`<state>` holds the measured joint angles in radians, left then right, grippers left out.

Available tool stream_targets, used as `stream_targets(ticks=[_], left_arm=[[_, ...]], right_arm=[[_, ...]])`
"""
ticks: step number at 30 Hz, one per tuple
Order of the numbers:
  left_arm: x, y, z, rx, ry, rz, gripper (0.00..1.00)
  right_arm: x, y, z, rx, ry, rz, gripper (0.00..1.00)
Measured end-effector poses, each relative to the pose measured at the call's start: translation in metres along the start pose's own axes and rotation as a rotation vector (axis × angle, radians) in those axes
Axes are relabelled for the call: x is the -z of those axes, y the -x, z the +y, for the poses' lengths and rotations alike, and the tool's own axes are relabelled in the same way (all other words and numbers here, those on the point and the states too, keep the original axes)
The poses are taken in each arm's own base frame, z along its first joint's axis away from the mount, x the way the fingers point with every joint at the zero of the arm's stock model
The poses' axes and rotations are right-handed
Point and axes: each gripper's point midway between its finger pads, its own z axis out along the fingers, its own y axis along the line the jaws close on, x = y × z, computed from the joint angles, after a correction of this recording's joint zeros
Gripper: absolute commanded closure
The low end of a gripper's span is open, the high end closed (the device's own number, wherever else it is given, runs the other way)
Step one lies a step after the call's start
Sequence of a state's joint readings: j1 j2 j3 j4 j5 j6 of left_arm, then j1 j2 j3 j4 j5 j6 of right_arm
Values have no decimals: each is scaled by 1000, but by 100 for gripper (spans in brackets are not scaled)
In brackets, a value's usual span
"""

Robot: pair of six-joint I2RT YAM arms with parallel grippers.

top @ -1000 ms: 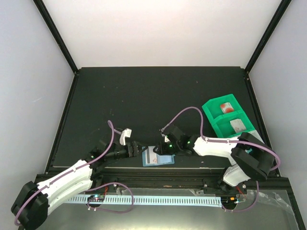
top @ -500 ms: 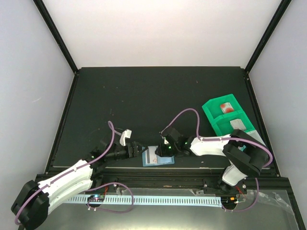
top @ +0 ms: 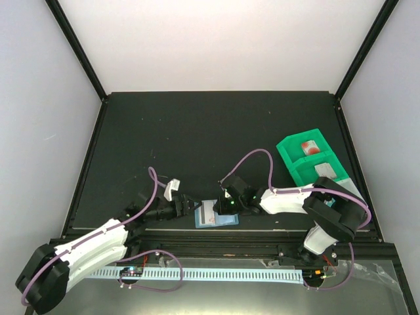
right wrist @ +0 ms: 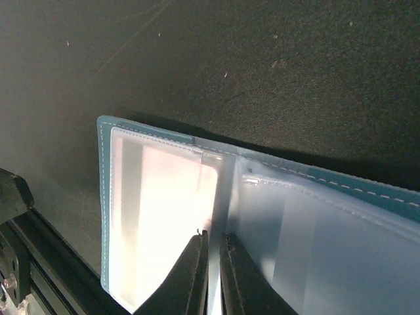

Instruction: Take the credit cards out of the card holder

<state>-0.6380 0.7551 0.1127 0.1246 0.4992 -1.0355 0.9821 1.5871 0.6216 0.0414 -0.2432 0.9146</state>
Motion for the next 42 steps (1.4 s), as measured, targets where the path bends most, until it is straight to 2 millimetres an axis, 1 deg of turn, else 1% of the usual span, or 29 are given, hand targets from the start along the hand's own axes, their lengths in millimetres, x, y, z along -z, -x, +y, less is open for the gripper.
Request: stream_targets(ticks=[6, 12, 15, 19, 26, 32, 35, 38, 42], left_arm=[[-3, -3, 6, 25, 13, 16, 16], [-6, -4, 4, 32, 4, 21, 16], [-8, -4, 4, 35, 2, 23, 16], [-8, -4, 3, 37, 2, 25, 17], [-4, -1, 5, 23, 19, -3, 17], [0, 2, 3, 12, 17, -31, 18], [0, 1, 6, 21, 16, -32, 18], [0, -3, 12, 36, 28, -24, 18], [0, -3, 11, 40, 24, -26, 17]], right_arm=[[-1, 1, -2, 1, -2, -7, 95], [-2, 1, -2, 3, 0, -13, 98], [-2, 2, -1, 7, 1, -14, 98], [-3, 2, 0, 12, 6, -16, 92], [0, 3, 2, 17, 12, -18, 85], [0, 1, 4, 24, -13, -8, 85], [-3, -1, 8, 35, -22, 0, 86], [-7, -1, 12, 43, -29, 4, 91], [-8, -1, 9, 36, -41, -4, 98]])
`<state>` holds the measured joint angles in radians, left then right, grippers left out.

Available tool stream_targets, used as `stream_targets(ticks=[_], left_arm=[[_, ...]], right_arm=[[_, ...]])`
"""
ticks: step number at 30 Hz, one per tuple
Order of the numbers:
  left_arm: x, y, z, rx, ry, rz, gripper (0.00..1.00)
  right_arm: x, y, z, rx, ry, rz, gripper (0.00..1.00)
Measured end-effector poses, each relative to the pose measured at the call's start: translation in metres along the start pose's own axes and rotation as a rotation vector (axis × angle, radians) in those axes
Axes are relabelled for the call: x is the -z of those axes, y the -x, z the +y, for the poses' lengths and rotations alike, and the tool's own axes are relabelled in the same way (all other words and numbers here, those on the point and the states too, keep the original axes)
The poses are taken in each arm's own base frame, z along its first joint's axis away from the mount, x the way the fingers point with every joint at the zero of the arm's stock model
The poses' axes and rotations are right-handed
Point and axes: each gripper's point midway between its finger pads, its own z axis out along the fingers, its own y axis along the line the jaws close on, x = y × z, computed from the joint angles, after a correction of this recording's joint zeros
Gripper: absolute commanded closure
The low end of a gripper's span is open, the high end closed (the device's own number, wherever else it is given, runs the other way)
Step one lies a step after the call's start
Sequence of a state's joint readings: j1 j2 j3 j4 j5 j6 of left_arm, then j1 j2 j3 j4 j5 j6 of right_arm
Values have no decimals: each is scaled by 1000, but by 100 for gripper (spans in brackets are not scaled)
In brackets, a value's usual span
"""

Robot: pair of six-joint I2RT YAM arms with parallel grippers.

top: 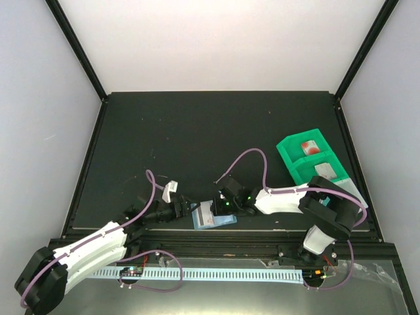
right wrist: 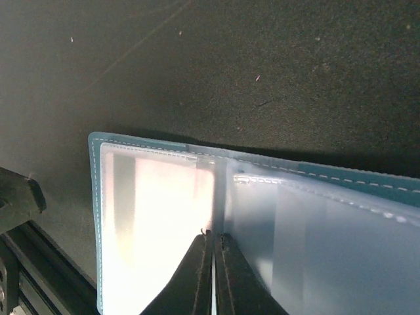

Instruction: Take the credit cards out of the card holder

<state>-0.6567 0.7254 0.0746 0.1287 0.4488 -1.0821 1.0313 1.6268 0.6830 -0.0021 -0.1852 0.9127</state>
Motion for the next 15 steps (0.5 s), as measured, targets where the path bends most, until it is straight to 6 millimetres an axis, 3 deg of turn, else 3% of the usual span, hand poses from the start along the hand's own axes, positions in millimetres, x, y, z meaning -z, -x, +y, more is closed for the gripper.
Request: stream_targets(ticks=[15], left_arm=[[-3, -3, -6, 13, -48, 10, 14]], right_arm=[[-4, 0, 2, -39, 90, -40, 99]])
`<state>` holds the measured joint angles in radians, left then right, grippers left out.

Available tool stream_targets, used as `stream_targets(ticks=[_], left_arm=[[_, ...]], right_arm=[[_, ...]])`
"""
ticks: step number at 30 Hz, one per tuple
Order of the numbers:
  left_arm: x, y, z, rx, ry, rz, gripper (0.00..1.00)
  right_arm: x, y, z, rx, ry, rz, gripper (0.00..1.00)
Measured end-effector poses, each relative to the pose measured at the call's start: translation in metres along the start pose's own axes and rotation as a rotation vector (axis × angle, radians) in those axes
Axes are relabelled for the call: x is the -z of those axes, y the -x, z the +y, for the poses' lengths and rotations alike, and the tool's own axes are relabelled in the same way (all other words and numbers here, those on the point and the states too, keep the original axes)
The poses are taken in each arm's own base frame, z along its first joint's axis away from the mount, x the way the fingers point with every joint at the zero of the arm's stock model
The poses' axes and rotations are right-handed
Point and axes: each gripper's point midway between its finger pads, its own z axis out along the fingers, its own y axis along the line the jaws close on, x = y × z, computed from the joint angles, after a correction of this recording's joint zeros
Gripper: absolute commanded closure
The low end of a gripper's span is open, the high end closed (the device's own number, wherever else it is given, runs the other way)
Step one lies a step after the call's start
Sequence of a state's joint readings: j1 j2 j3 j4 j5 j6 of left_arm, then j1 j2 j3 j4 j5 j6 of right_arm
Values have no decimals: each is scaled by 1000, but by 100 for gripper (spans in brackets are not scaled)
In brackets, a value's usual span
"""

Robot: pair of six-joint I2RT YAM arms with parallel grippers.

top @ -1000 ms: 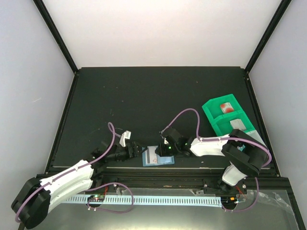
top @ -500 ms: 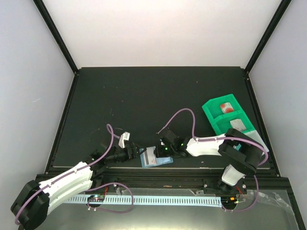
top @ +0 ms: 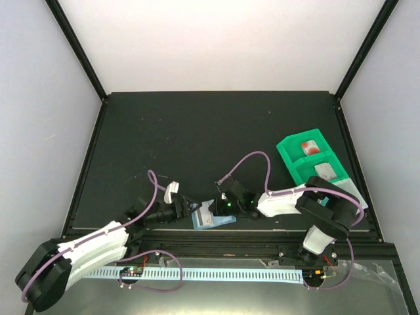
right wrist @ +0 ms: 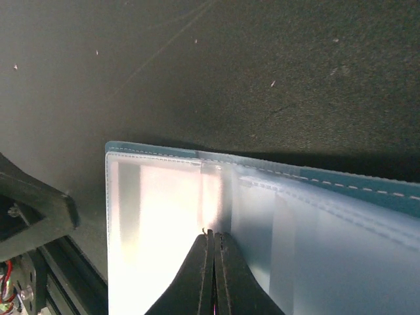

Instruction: Take the credit cards out of the card holder

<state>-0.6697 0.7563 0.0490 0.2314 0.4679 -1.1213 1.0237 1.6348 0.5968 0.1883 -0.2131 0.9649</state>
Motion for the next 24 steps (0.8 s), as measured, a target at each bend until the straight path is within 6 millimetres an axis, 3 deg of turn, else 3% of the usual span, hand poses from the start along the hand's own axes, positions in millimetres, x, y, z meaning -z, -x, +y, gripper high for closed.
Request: stream_targets(ticks=[24], left_arm=[[-11, -7, 11, 12, 31, 35, 14]], right_arm=[[-1, 0, 2, -14, 39, -7, 99]])
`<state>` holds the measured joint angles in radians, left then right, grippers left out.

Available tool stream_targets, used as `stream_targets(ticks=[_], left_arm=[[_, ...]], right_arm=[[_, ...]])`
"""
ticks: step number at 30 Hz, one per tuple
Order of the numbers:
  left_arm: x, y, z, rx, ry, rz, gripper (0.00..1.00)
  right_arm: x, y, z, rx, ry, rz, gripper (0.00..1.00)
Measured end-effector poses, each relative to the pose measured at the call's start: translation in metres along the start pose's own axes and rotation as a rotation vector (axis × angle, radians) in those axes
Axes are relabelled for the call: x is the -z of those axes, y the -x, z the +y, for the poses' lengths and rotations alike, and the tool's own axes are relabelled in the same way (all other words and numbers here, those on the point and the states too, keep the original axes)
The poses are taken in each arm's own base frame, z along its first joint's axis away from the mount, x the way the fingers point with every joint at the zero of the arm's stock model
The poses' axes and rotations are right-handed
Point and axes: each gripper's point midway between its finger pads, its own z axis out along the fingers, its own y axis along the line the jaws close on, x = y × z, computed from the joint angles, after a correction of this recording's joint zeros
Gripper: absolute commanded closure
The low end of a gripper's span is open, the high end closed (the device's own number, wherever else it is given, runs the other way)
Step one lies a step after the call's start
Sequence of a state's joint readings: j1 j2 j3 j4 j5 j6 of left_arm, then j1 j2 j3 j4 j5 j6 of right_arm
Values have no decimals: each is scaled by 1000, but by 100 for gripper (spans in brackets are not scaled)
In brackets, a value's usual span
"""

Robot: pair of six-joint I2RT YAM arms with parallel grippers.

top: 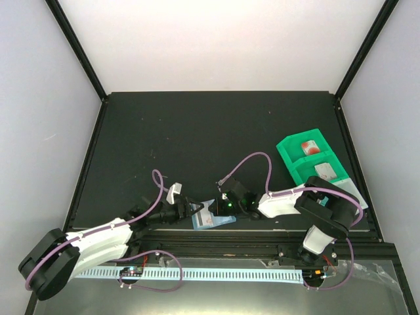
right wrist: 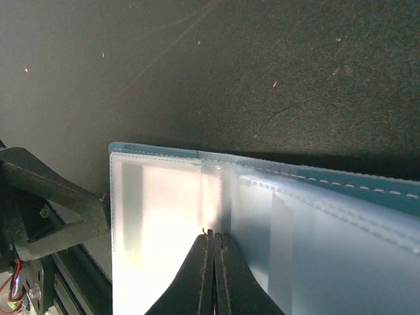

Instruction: Take the credit cards out of the card holder

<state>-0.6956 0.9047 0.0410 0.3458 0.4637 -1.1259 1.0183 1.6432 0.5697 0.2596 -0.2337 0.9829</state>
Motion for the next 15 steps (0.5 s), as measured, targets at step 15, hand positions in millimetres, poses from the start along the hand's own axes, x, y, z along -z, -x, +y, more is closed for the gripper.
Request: stream_targets(ticks=[15], left_arm=[[-2, -1, -10, -24, -25, 5, 14]], right_arm=[[0, 0, 0, -1, 8, -1, 99]])
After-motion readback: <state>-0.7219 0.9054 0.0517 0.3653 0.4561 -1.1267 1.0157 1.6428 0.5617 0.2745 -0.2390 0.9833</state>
